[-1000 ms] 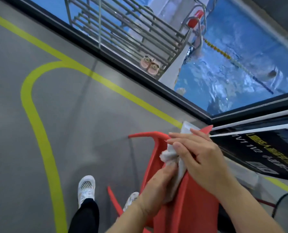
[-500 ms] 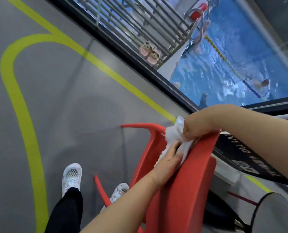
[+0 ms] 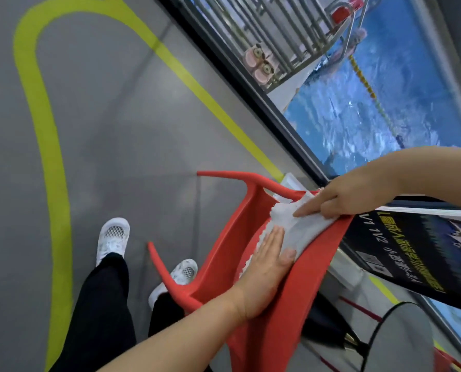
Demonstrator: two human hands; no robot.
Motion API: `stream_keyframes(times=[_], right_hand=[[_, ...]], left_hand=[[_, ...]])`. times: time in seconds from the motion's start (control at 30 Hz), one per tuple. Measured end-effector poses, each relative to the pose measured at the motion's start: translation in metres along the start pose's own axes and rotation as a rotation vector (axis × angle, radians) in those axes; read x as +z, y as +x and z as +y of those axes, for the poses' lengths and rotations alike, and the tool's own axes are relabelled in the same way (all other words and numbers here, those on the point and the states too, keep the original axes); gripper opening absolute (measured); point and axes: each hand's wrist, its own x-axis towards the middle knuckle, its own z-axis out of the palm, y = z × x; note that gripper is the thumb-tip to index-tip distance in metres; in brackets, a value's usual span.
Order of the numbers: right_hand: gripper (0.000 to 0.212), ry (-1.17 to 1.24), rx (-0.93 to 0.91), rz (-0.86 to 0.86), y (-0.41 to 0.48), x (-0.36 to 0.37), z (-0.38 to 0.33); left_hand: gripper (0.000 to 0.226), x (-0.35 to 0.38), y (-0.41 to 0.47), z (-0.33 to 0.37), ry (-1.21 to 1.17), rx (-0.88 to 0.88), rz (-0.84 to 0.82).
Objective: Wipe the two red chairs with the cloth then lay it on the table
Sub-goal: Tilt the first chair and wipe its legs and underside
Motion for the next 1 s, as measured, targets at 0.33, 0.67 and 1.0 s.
stream_keyframes(times=[0.33, 0.67, 1.0], right_hand=[[0.039, -0.448, -0.28, 0.004, -0.013, -0.001, -0.06], [0.055, -0.37, 0.056, -0.321, 0.085, 0.004, -0.049], [0.059, -0.273, 0.036, -0.284, 0.134, 0.007, -0.037]], left_hand=[[0.055, 0.024, -0.01, -0.02, 0.126, -0.158, 0.075], [0.07, 0.01, -0.007, -0.076, 0.01, -0.048, 0.034], [0.051, 0.002, 0.015, -0.093, -0.122, -0.072, 0.101]])
